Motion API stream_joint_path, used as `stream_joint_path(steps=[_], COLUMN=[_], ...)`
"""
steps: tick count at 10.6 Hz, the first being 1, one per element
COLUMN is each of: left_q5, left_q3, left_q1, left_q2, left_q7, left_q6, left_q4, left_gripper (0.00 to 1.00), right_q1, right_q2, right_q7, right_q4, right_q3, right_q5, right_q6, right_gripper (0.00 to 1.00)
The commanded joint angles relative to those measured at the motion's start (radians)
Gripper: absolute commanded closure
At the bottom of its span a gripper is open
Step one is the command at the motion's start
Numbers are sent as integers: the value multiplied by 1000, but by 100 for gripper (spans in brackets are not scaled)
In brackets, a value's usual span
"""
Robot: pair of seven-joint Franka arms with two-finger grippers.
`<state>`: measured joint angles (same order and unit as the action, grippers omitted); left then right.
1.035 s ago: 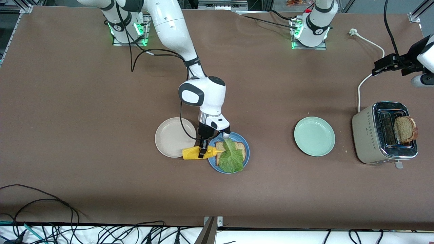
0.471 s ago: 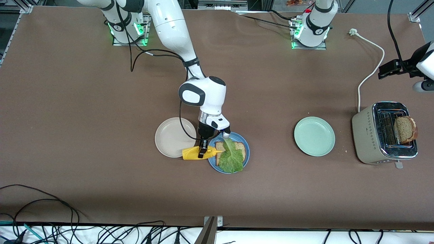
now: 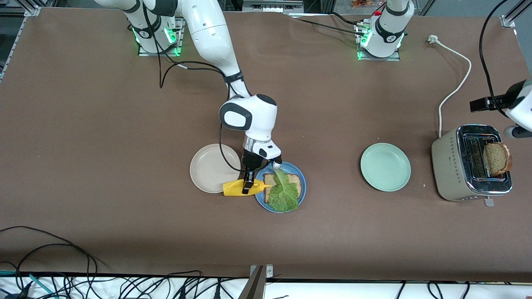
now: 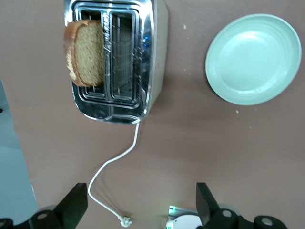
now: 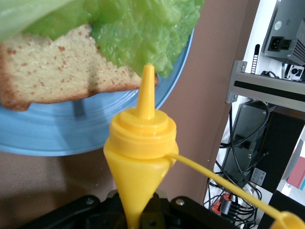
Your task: Make sandwich in blue plate with both arms
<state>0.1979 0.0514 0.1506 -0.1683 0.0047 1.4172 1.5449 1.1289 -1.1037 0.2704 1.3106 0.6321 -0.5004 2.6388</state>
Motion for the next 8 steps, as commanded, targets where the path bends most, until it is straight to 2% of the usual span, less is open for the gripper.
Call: stream_joint_path(steps=[1, 4, 6, 8], left_q5=[23, 21, 9, -18], left_q3=[8, 10, 10, 10], left_q1=[72, 112, 150, 191], left_q2=[-114, -166, -201, -233], left_q7=[149, 217, 286, 351], left_q6=[60, 135, 198, 244], left_q4=[-94, -97, -97, -97], left_gripper=[0, 0, 0, 0], right_q1=[18, 20, 18, 15], right_q2=[13, 109, 192, 304], right_q7=[-34, -27, -19, 73], right_q4=[3, 3, 15, 39], right_q3=[23, 21, 17, 17], right_q5=[-9, 106, 128, 248], right_q6=[3, -101, -164, -241], right_gripper=[100, 100, 100, 100])
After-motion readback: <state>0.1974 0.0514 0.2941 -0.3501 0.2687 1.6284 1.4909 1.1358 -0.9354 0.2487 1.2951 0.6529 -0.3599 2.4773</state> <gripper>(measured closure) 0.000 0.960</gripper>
